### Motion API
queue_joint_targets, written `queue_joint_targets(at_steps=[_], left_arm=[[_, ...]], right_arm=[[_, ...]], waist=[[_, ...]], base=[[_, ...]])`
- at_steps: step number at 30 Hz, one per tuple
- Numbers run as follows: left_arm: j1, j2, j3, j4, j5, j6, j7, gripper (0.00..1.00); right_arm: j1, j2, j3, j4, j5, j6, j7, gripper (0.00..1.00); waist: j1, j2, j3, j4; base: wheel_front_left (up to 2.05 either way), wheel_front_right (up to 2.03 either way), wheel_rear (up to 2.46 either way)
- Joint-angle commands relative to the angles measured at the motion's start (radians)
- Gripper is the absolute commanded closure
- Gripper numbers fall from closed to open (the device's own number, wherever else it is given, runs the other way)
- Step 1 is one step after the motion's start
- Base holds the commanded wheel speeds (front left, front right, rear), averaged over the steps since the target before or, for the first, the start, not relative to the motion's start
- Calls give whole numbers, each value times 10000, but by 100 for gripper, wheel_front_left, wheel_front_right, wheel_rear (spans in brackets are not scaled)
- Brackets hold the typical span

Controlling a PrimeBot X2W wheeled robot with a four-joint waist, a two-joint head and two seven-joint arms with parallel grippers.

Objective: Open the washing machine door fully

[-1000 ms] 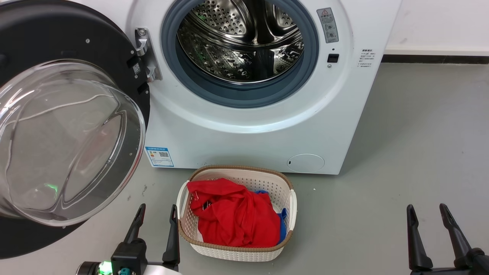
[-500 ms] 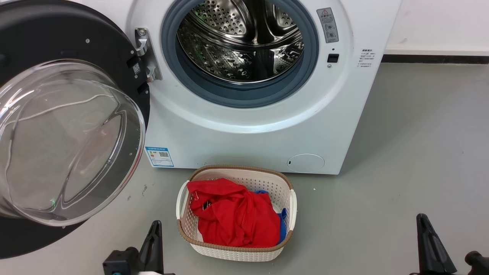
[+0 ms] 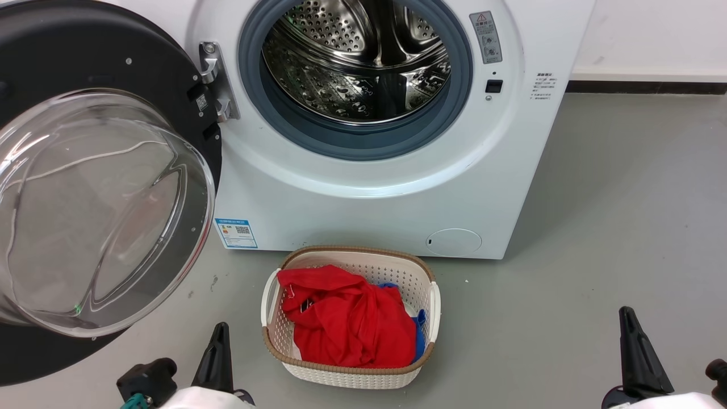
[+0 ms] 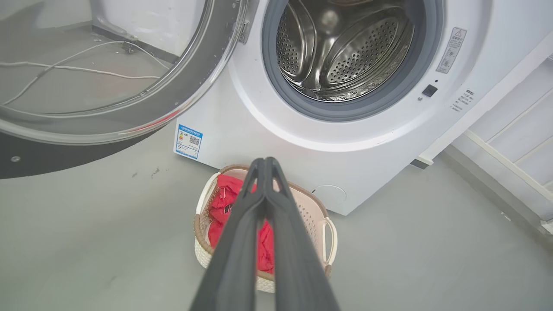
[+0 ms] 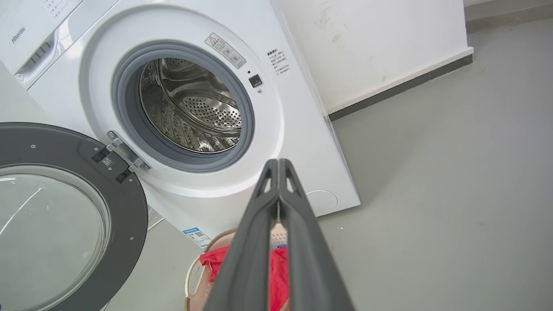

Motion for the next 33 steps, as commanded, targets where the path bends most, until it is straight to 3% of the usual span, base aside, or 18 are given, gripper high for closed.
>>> queue_joint_targets(at_steps=[1,33], left_arm=[[-332,67,93,-86,-575,-72,100,100],[-954,113,621,183,-5195,-574,1140,100]], right_arm=[[-319,-113,21,-31,583,2,94,100],[-1256,-215,94,752,5094,2,1090,100]], waist=[[0,0,0,-7],[0,0,8,-107]], base=[[0,0,0],[0,0,0]])
